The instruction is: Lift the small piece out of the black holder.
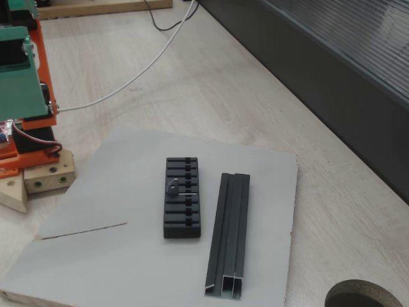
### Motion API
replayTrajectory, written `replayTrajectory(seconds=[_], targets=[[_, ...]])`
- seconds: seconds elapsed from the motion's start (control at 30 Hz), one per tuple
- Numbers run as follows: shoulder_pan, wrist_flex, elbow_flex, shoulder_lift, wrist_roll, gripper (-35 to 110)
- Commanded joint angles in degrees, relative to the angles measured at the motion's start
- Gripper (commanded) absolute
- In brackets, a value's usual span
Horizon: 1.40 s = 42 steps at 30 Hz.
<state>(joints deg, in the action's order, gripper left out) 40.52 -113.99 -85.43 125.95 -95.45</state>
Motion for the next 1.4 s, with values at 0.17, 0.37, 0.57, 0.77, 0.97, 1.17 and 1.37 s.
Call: replayTrajectory(seconds=[0.17, 0.37, 0.57, 0.77, 0.97, 1.17, 1.37], targets=[[-0.5, -1.1, -0.3, 0.2, -0.8, 13], [-5.7, -1.1, -0.3, -0.2, -0.8, 13], [-17.4, -0.9, 0.5, -9.7, -11.3, 13], [-29.4, 5.7, 0.5, -13.4, -30.7, 13], [-35.2, 18.1, -0.2, -13.5, -46.3, 13], [-35.8, 23.8, -0.4, -13.7, -55.9, 13], [-35.9, 23.9, -2.0, -23.2, -61.6, 13]])
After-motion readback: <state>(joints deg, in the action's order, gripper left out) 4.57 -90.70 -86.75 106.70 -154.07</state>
